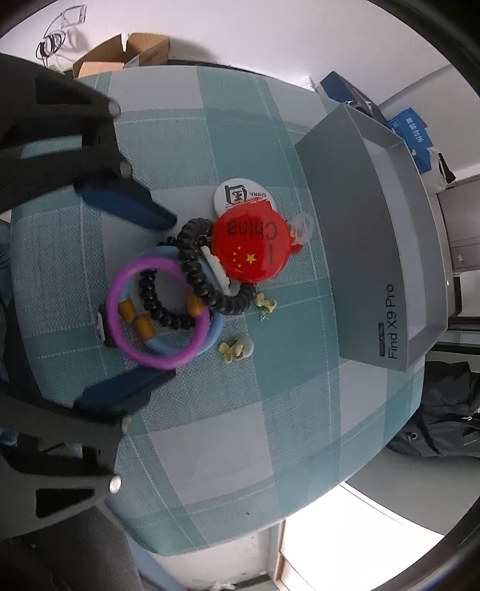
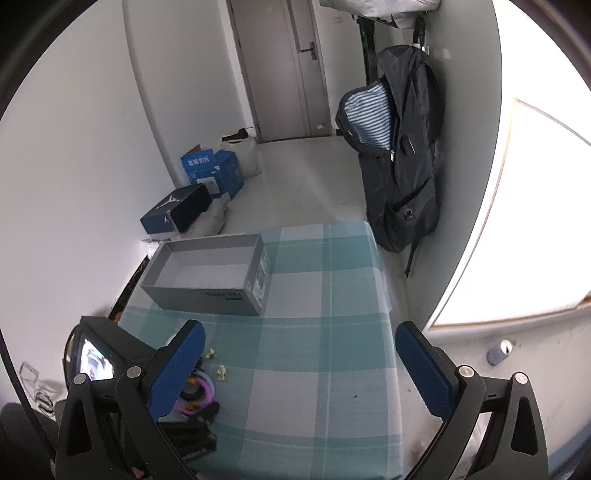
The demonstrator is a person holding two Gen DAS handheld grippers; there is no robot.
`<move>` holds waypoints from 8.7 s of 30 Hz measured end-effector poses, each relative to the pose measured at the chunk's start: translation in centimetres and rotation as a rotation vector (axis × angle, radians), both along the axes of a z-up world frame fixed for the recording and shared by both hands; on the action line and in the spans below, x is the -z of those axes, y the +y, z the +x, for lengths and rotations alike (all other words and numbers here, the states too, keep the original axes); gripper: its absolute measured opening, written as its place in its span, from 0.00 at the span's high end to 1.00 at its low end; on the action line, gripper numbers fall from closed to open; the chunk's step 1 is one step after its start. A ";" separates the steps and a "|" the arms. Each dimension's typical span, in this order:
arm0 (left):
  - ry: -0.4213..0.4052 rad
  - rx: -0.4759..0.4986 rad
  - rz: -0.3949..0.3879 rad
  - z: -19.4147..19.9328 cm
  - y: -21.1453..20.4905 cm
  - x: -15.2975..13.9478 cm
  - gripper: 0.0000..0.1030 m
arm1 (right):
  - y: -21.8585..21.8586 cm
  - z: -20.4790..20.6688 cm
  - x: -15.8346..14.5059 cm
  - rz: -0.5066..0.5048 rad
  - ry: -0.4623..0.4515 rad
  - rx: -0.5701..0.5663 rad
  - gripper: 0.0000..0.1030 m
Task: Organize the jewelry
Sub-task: 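Lower the left tool onto the pink and blue bangles and close, then lift the pink bangle with the left tool while the right tool grasps the blue bangle, then carry both bangles into the grey box and open both tools, then move the left tool to the black coiled bracelets and close on one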
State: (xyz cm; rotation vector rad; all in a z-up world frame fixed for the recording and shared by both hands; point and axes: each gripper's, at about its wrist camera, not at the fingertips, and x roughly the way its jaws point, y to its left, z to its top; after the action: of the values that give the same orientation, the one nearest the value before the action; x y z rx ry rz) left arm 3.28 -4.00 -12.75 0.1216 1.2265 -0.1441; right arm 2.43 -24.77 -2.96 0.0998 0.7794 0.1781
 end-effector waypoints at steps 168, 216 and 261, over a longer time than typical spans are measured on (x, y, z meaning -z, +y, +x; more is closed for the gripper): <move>-0.282 -0.170 -0.346 8.7 6.2 -9.4 0.20 | 5.3 12.4 -0.5 0.218 0.112 -0.280 0.14; -0.105 -0.059 -0.286 -0.2 6.5 -1.0 0.19 | 10.4 4.3 11.6 -0.070 0.300 -0.491 0.65; -0.022 0.054 -0.179 3.2 0.5 -0.3 0.61 | 6.7 4.9 7.9 0.016 0.237 -0.428 0.91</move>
State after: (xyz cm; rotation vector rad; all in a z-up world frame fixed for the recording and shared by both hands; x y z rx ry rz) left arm 6.47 -3.50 -12.49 0.0000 1.1836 -0.2979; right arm 7.33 -18.03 -10.83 -0.0334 1.0305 0.5859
